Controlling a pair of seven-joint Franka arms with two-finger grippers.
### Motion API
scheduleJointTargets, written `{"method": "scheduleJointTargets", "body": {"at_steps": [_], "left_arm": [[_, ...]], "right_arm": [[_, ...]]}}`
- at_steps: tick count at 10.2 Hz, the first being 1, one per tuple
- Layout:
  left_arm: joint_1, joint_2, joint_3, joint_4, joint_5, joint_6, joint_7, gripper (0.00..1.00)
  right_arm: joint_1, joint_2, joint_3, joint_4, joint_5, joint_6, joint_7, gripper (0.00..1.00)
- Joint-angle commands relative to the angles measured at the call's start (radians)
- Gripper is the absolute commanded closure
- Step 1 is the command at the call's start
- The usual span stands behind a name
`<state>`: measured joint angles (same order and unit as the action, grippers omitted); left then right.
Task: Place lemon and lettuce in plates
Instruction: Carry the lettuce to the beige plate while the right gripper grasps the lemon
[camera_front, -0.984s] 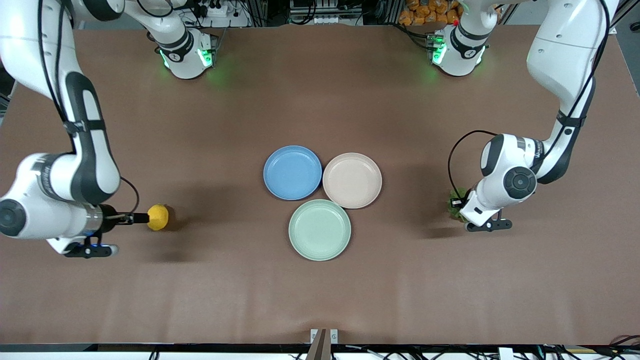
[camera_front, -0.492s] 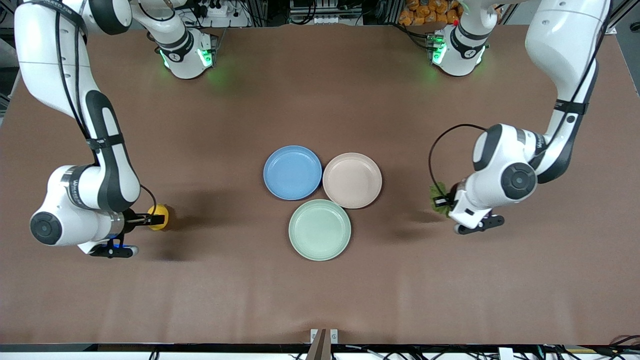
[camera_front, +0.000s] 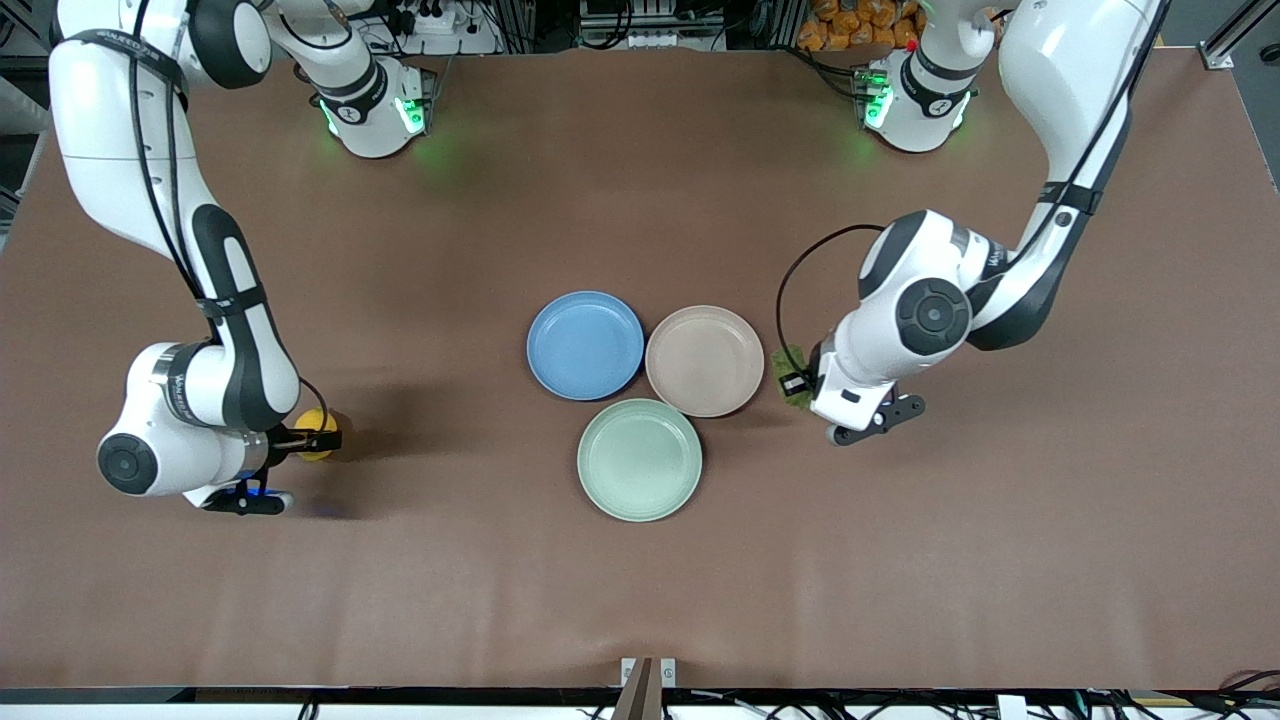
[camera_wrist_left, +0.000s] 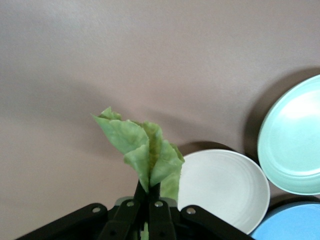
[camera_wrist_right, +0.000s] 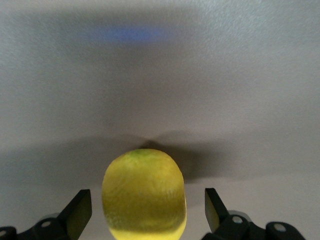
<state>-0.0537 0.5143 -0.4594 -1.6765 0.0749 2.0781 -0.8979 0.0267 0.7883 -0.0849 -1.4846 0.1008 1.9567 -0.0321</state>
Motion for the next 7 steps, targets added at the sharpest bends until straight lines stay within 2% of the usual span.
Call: {"method": "scheduleJointTargets", "body": {"at_steps": [1, 5, 7], "left_arm": [[-0.041, 0.044, -0.001, 0.047, -0.017, -0.019, -0.076, 1.0], [-0.15, 0.128, 0.007, 0.078, -0.003, 0.042, -0.232, 1.0], [-0.155, 0.165, 0.015, 0.078, 0.011, 0.051, -0.24, 1.0]], "right_arm": [[0.002, 0.002, -0.001, -0.04, 0.013, 0.056, 0.012, 0.99], [0.002, -0.014, 0.001, -0.043, 0.014, 0.036, 0.014, 1.0], [0.015, -0.056, 0.002, -0.039, 0.02, -0.027, 0.015, 1.0]]}}
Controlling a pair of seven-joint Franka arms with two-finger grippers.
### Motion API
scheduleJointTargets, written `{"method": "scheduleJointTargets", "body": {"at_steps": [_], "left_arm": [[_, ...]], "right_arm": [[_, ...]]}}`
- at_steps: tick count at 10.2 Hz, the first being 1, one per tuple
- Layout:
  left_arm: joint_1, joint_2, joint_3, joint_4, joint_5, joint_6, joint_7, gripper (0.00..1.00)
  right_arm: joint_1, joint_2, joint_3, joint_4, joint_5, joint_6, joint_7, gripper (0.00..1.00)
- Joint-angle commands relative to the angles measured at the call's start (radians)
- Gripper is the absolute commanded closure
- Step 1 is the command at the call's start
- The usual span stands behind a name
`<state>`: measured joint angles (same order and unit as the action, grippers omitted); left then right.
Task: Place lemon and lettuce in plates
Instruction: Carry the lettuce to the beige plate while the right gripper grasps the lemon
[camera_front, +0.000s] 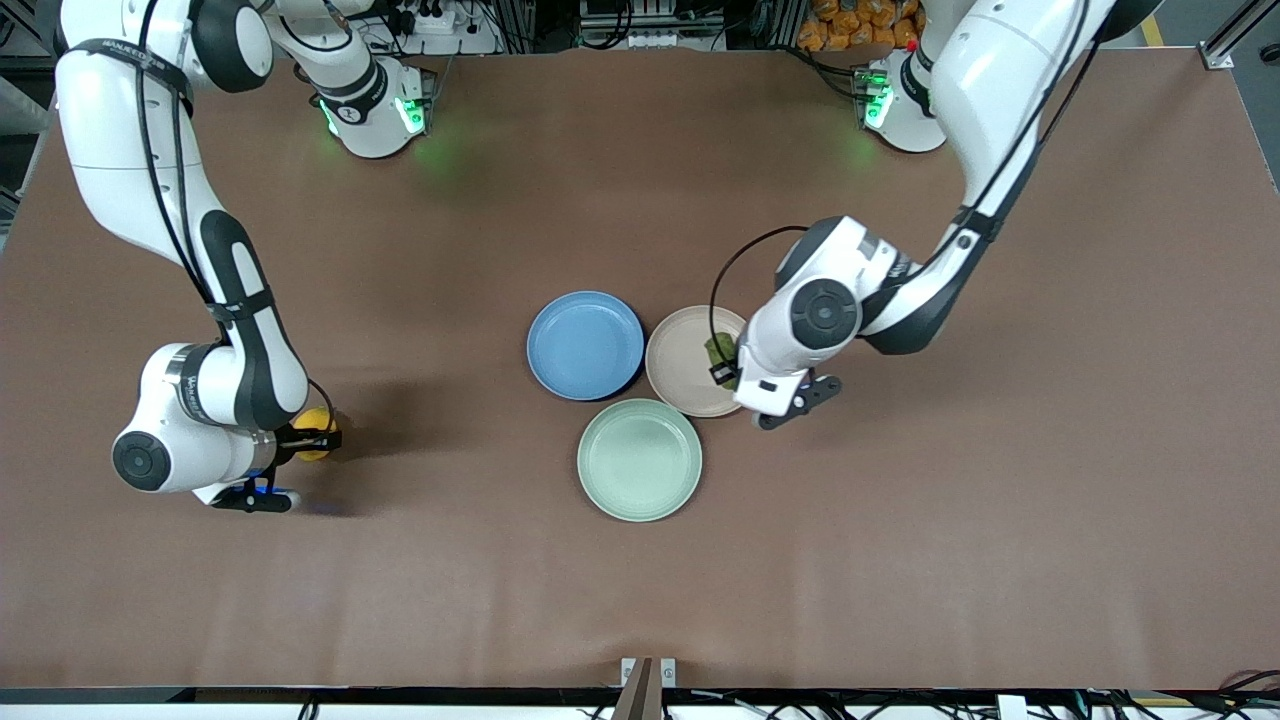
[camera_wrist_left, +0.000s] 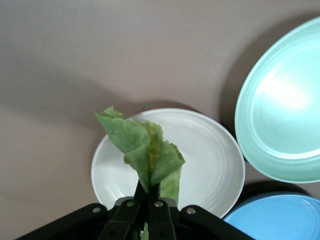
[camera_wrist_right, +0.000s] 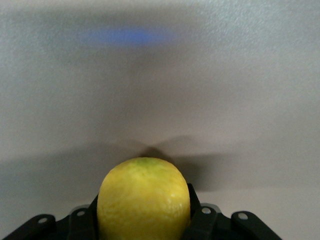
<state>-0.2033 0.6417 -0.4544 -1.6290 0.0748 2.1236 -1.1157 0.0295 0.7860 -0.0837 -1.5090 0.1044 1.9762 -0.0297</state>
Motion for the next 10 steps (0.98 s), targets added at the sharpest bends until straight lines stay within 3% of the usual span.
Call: {"method": "scheduleJointTargets", "body": {"at_steps": [1, 2, 3, 6, 10], "left_arm": [[-0.014, 0.052, 0.011, 0.031, 0.011, 0.015, -0.023, 1.0], [-0.015, 0.053, 0.02, 0.031, 0.013, 0.015, -0.021, 0.61], [-0.015, 0.05, 0.029, 0.029, 0.016, 0.015, -0.01, 0.01], [0.016, 0.017, 0.039, 0.032, 0.077, 0.013, -0.009, 0.0], [0.071, -0.173, 0.043, 0.038, 0.088, -0.023, 0.032, 0.0]], "right_arm": [[0.02, -0.08, 0.001, -0.014, 0.029, -0.08, 0.013, 1.0], [0.03, -0.102, 0.001, -0.016, 0.032, -0.109, 0.037, 1.0], [0.053, -0.126, 0.001, -0.017, 0.034, -0.135, 0.075, 1.0], [0.148, -0.162, 0.001, -0.019, 0.075, -0.189, 0.236, 1.0], [0.337, -0.177, 0.001, -0.014, 0.125, -0.181, 0.506, 1.0]]}}
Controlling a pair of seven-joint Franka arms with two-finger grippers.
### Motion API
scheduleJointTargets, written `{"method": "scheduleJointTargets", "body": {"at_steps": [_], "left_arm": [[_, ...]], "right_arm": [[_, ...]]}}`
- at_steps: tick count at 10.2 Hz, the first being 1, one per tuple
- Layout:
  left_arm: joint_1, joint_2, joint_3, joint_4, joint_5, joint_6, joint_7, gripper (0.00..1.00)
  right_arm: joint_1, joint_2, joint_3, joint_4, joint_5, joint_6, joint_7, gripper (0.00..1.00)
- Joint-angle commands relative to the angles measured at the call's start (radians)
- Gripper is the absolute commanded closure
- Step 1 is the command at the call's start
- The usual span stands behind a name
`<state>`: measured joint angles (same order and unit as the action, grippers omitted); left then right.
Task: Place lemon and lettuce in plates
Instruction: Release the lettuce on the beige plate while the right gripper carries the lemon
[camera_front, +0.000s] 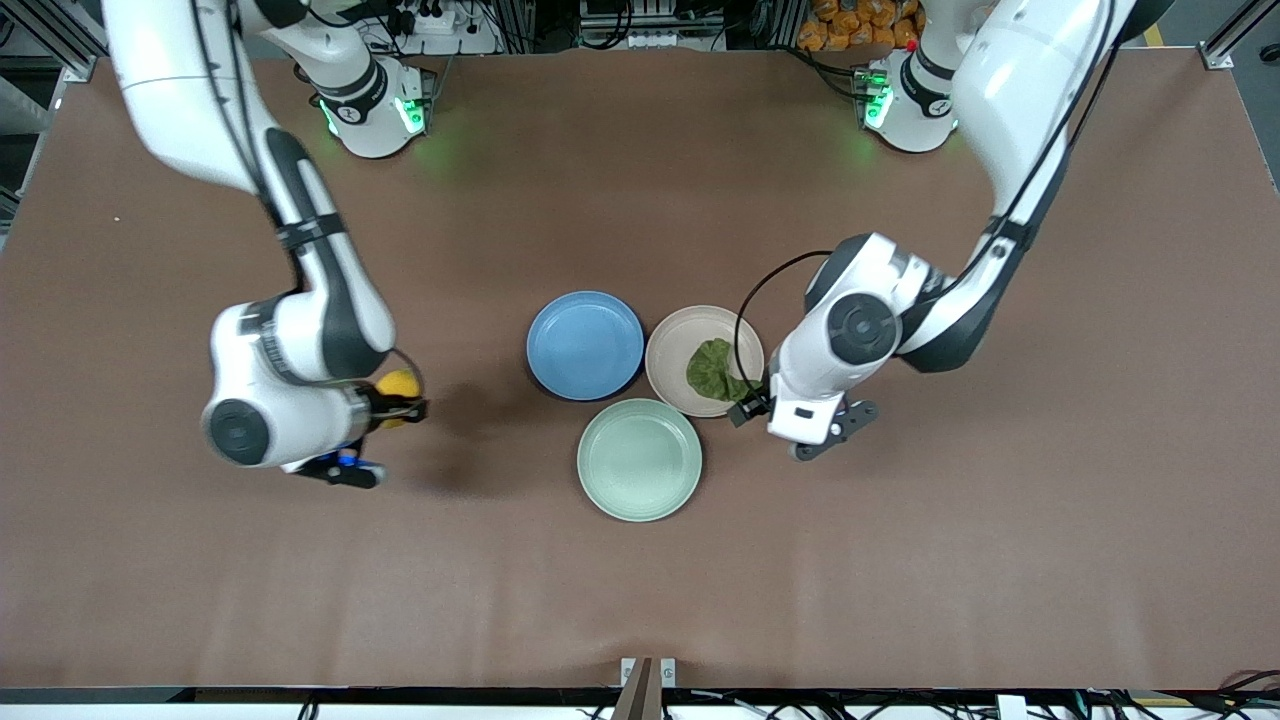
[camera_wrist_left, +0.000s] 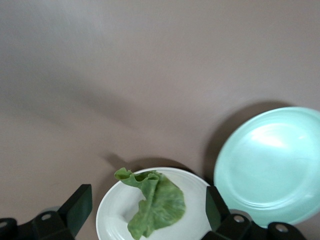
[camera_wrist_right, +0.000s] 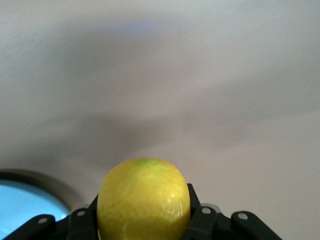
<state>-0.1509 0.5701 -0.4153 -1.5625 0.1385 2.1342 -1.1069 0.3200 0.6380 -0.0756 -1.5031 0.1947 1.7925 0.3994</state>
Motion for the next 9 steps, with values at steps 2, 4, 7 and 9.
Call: {"method": "scheduleJointTargets", "body": {"at_steps": [2, 4, 7, 9], "left_arm": [[0.092, -0.205, 0.003, -0.028, 0.033, -0.08, 0.219, 0.0], [0.178, -0.284, 0.003, -0.027, 0.032, -0.106, 0.414, 0.0], [0.284, -0.383, 0.001, -0.027, 0.021, -0.193, 0.596, 0.0], [0.352, -0.444, -0.002, -0.025, 0.006, -0.258, 0.675, 0.0]], "right_arm": [[0.134, -0.026, -0.009, -0.02, 0.067, 0.033, 0.212, 1.0], [0.253, -0.008, -0.009, -0.019, 0.069, 0.095, 0.396, 1.0], [0.329, 0.017, -0.009, -0.025, 0.071, 0.137, 0.505, 1.0], [0.364, 0.041, -0.009, -0.028, 0.071, 0.182, 0.555, 1.0]]}}
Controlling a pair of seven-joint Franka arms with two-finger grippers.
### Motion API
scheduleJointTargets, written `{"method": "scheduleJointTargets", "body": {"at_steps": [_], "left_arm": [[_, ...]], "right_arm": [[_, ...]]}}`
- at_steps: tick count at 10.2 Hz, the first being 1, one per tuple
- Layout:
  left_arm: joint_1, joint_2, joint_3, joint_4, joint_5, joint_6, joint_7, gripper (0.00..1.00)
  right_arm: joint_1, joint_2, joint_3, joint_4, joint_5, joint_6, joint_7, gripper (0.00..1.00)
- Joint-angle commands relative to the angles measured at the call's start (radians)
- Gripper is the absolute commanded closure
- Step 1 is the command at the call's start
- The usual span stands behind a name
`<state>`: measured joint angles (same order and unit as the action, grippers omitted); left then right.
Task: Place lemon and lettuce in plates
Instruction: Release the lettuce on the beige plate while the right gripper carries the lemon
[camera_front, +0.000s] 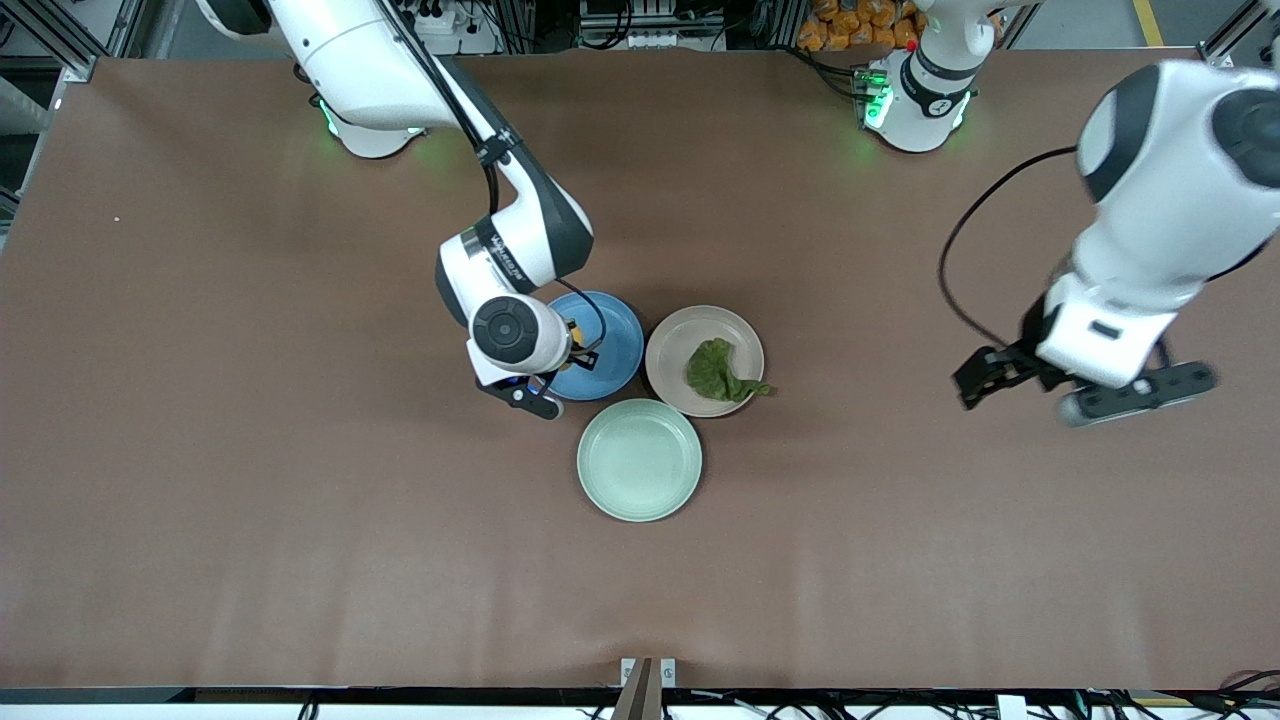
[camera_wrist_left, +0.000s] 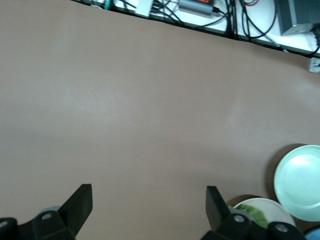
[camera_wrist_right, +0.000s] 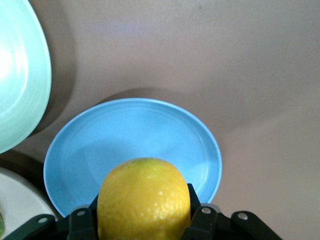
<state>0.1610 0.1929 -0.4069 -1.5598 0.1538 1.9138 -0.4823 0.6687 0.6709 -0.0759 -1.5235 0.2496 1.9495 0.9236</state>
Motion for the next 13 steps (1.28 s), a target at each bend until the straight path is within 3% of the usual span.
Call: {"method": "scheduleJointTargets", "body": {"at_steps": [1, 2, 3, 4, 5, 7, 10, 13], "left_arm": [[0.073, -0.107, -0.007, -0.028, -0.029, -0.068, 0.074, 0.0], [0.112, -0.14, -0.007, -0.029, -0.071, -0.082, 0.099, 0.0], [0.142, -0.153, -0.007, -0.029, -0.085, -0.107, 0.149, 0.0], [0.166, -0.176, -0.007, -0.029, -0.085, -0.125, 0.196, 0.0], [0.182, -0.182, -0.007, -0.029, -0.089, -0.14, 0.226, 0.0], [0.169, -0.197, 0.014, -0.029, -0.103, -0.156, 0.229, 0.0], [-0.041, -0.202, 0.21, -0.017, -0.155, -0.211, 0.238, 0.0], [-0.174, -0.201, 0.313, -0.009, -0.16, -0.222, 0.238, 0.0]], "right_arm": [[0.028, 0.013, -0.008, -0.024, 0.014, 0.046, 0.031, 1.0], [0.044, 0.015, -0.008, -0.059, 0.016, 0.098, 0.032, 1.0], [0.061, 0.016, -0.008, -0.076, 0.014, 0.13, 0.05, 0.82], [0.068, 0.016, -0.008, -0.078, 0.016, 0.134, 0.053, 0.32], [0.068, 0.015, -0.008, -0.076, 0.016, 0.134, 0.064, 0.0], [0.055, 0.012, -0.008, -0.076, 0.014, 0.128, 0.069, 0.0], [-0.036, -0.005, -0.015, -0.064, 0.004, 0.121, -0.079, 0.0], [-0.197, -0.022, -0.015, -0.06, 0.002, 0.043, -0.335, 0.0]]}}
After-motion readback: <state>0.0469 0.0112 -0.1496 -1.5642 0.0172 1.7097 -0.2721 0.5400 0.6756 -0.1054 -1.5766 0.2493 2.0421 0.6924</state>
